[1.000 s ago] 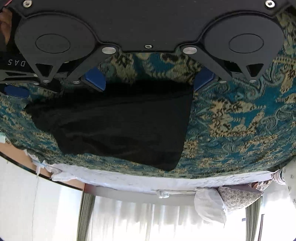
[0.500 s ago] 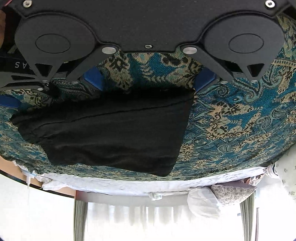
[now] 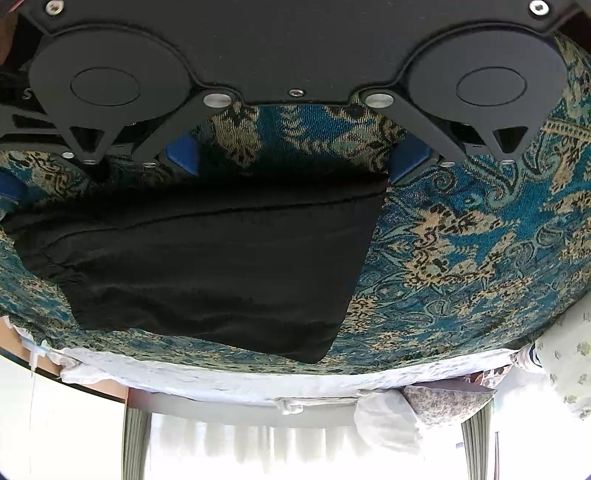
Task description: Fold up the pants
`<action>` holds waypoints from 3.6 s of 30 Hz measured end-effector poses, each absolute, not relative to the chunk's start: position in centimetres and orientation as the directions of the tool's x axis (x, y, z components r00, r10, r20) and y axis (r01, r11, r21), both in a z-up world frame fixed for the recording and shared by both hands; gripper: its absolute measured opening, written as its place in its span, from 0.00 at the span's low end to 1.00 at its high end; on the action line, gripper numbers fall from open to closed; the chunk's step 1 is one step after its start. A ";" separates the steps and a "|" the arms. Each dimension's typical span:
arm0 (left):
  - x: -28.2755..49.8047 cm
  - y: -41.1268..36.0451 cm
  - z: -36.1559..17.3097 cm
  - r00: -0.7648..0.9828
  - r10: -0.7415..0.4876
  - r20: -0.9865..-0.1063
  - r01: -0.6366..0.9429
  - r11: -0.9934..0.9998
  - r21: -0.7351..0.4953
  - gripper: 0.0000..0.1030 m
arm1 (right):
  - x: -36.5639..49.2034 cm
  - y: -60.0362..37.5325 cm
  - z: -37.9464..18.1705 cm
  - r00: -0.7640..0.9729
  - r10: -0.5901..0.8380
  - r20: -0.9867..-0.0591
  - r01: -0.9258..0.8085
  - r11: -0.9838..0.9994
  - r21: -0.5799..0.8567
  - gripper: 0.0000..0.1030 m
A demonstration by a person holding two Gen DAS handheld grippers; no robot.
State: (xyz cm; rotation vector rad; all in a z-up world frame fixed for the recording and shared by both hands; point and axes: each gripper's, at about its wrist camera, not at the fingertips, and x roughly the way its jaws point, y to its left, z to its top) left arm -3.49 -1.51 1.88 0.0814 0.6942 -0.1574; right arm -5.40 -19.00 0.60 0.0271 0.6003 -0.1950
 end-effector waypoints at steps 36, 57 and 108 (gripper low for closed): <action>-3.1 -1.3 1.8 0.758 -0.128 -0.640 0.182 0.983 0.019 1.00 | -5.1 -20.0 0.6 0.803 -0.127 -0.582 0.150 0.989 -0.009 1.00; -3.0 -1.3 1.8 0.754 -0.131 -0.644 0.183 0.983 0.014 1.00 | -5.1 -20.0 0.6 0.804 -0.127 -0.581 0.150 0.989 -0.010 1.00; -3.1 -1.3 1.8 0.756 -0.132 -0.641 0.184 0.983 0.015 1.00 | -5.1 -20.0 0.6 0.802 -0.128 -0.583 0.150 0.989 -0.011 1.00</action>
